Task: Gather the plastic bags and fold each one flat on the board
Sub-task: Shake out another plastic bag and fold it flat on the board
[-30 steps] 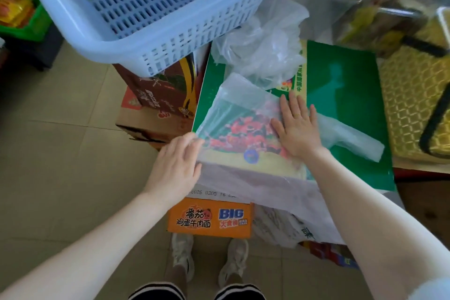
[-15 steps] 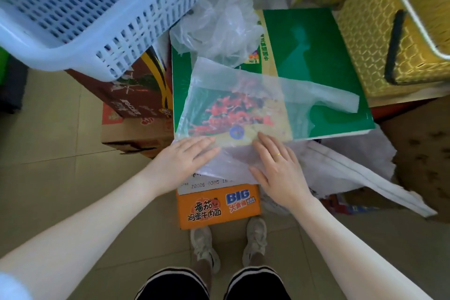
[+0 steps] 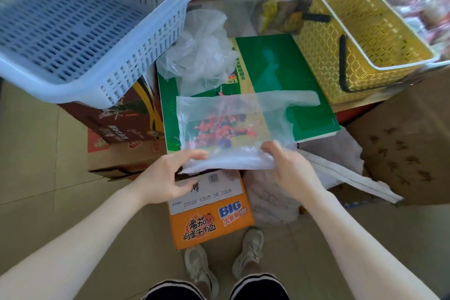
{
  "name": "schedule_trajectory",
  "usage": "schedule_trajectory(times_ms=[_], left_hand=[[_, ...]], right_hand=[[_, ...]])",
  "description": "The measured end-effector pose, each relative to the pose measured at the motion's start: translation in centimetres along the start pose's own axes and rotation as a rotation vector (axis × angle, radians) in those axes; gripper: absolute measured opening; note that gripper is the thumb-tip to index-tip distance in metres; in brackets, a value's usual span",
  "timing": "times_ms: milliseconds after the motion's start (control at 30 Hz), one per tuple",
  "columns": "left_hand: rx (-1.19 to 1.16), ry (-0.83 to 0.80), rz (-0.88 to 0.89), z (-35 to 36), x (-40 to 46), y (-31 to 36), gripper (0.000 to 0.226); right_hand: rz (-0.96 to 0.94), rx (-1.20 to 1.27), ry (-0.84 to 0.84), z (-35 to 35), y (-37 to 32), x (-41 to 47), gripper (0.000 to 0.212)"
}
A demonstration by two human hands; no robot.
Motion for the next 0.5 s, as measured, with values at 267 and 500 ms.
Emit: schedule_trajectory(times_ms=[267, 500], left_hand=[[-0.337, 0.459, -0.229, 0.9, 3.3, 0.3, 0.035], [-0.076, 0.656, -0.515, 0.5, 7.1, -1.7, 0.037]], right_hand=[[-0.195, 0.047, -0.354, -5.3, 3.2, 7.7, 0.036], [-0.163, -0.423, -0.071, -3.1, 2.4, 14.8, 0.052]])
Point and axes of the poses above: each hand's wrist, its own x-axis towards the middle knuckle, its own z-axis out of the palm, y = z × x, the point moved 1 cm from there along x, towards the middle knuckle, and after that the axes turned 12 degrees about -x, right-handed, at the moved point
